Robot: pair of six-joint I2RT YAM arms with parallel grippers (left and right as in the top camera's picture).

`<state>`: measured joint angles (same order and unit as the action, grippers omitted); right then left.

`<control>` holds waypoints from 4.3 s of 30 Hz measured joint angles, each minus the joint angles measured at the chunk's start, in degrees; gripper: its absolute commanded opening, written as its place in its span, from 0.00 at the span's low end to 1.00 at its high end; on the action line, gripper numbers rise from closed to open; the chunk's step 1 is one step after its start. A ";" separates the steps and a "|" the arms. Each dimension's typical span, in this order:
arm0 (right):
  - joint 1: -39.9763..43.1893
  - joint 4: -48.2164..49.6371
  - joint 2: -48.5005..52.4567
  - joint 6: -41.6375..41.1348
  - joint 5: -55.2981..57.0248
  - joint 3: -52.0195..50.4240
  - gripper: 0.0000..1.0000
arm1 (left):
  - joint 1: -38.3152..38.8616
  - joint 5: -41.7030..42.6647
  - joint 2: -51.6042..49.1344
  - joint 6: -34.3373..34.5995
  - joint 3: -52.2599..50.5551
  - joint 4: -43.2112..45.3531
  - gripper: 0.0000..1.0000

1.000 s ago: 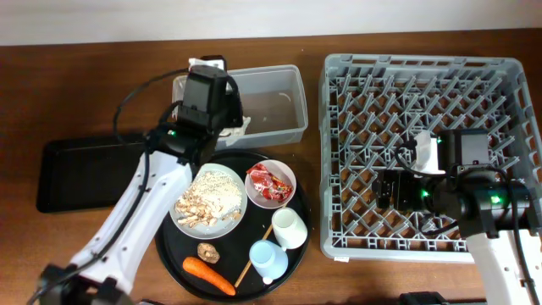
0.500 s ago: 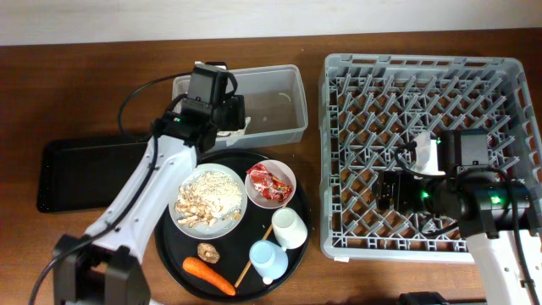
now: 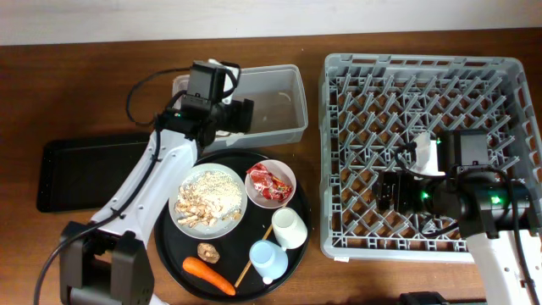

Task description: Sort waste into correct bins and load items into the dishwasher rack

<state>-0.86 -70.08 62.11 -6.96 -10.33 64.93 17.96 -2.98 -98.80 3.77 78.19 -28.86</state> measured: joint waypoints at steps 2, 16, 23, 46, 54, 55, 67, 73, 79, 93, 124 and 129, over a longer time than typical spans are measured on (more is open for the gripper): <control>0.02 -0.13 -0.02 0.02 -0.02 0.02 0.98 | -1.09 14.88 -0.11 -12.04 0.04 -1.42 0.99; 0.02 -0.61 0.00 -0.11 0.00 0.00 0.98 | -2.84 7.72 -0.22 -7.63 0.57 -1.79 0.99; 0.02 -0.26 -0.02 -0.13 0.00 0.07 0.98 | -5.49 23.65 -0.22 -14.84 1.31 -3.80 0.99; 0.00 -0.94 0.22 -0.13 -0.02 0.17 0.98 | -7.61 28.15 -2.14 -16.09 8.31 -10.86 0.99; 0.02 0.83 0.22 1.55 -4.07 0.17 0.98 | -6.08 23.15 -2.12 -2.16 10.64 -10.78 0.99; 0.00 4.37 0.22 4.02 -9.57 0.11 0.98 | -5.70 28.74 -2.08 -2.16 10.64 -10.69 0.99; -13.14 43.06 18.67 11.26 -43.91 0.28 0.90 | -8.13 90.92 1.31 -0.85 10.67 -3.65 0.99; -14.25 56.50 18.75 6.71 -41.11 0.22 0.72 | -8.13 91.76 1.31 -0.44 10.67 -3.61 0.99; -14.25 62.64 18.75 3.85 -40.50 0.22 0.04 | -8.13 89.92 1.31 -0.22 10.67 -3.56 0.99; -14.25 54.03 18.40 2.40 -31.43 0.35 0.04 | -8.13 50.90 1.31 0.04 10.75 -6.12 0.99; -14.25 43.63 17.75 0.94 -37.03 0.48 0.04 | 1.22 40.46 1.31 -9.40 10.97 -25.09 0.21; -14.25 42.97 17.75 0.94 -37.44 0.48 0.04 | 1.55 40.48 1.31 -9.97 10.97 -24.68 0.05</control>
<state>-15.11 -27.11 79.85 -6.02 -47.77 65.41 19.51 37.50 -97.49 -6.20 89.17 -53.54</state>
